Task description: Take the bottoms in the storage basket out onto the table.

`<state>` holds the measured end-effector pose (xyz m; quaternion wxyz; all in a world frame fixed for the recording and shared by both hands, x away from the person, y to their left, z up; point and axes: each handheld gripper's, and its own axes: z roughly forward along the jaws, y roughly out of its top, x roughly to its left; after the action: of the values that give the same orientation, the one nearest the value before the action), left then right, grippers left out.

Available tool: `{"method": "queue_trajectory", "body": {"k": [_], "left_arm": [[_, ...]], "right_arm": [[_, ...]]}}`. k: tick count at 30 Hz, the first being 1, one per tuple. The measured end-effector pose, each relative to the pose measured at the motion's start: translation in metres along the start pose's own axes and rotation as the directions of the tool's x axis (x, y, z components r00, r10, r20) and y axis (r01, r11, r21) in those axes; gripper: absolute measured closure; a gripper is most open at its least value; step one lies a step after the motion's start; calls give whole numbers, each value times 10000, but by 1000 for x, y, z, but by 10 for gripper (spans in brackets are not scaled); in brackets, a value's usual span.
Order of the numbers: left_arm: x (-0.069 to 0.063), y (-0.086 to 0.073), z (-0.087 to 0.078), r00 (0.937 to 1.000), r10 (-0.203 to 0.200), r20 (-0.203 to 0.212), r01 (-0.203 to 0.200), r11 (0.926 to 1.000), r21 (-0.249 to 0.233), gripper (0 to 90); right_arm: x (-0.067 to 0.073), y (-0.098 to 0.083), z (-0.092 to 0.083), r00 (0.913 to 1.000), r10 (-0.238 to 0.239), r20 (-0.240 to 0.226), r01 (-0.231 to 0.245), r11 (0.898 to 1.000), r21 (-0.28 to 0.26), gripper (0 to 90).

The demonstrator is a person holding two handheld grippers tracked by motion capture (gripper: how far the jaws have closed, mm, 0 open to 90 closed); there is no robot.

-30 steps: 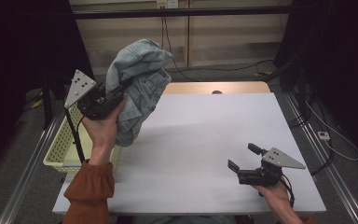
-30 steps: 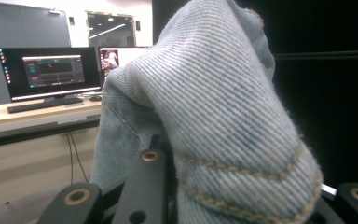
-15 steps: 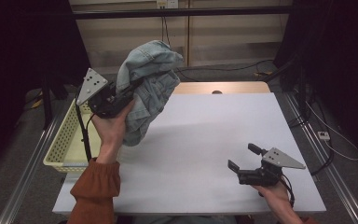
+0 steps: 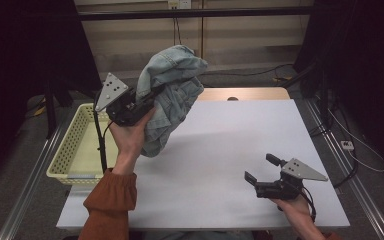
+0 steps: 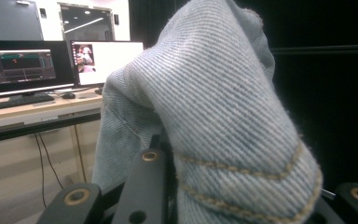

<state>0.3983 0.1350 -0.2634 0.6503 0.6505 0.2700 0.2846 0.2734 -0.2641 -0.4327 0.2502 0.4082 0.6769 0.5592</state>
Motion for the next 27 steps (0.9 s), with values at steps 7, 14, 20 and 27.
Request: {"method": "queue_trajectory", "body": {"k": [7, 14, 20, 27], "left_arm": [[-4, -4, 5, 9999, 15, 125, -16, 10000, 90, 749], [-9, -9, 14, 9993, -282, 239, 281, 9996, 45, 749], [-15, -13, 21, 9986, -363, 397, 359, 9993, 117, 748], [-22, -16, 29, 9976, -390, 569, 379, 9991, 203, 748]], "right_arm": [[0, 0, 0, 10000, -12, -1, 12, 10000, 6, 8], [0, 0, 0, 10000, -7, 1, 7, 10000, 4, 8], [0, 0, 0, 10000, -7, -8, 7, 10000, -2, 8], [0, 0, 0, 10000, -47, -23, 47, 10000, 12, 8]]}}
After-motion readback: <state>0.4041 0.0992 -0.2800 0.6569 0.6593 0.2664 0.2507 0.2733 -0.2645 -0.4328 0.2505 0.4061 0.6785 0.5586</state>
